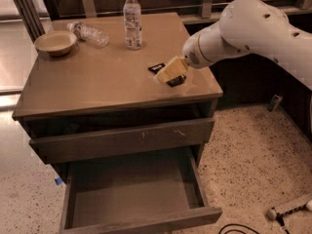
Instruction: Place rxbar chocolate into middle drawer
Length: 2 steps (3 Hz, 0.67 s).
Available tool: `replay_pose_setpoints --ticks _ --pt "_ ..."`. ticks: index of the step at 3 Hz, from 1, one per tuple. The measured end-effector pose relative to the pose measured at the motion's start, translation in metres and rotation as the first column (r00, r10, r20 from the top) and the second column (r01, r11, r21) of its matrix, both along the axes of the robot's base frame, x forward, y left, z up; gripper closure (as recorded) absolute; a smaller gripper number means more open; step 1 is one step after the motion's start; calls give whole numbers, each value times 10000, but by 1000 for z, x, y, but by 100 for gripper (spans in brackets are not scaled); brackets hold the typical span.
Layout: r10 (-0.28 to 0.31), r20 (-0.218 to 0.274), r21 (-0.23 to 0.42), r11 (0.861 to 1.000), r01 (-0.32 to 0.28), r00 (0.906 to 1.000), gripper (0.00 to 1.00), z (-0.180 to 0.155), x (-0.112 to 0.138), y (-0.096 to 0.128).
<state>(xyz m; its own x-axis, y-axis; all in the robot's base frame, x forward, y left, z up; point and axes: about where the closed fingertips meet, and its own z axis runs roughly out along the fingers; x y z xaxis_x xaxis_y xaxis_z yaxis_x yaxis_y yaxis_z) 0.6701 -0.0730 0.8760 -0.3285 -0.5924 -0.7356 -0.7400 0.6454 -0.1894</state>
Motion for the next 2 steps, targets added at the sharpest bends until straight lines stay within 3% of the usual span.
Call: replay_pose_setpoints --ticks 2 --pt "-344 -126 -82 9994 343 9993 0 -25 21 -2"
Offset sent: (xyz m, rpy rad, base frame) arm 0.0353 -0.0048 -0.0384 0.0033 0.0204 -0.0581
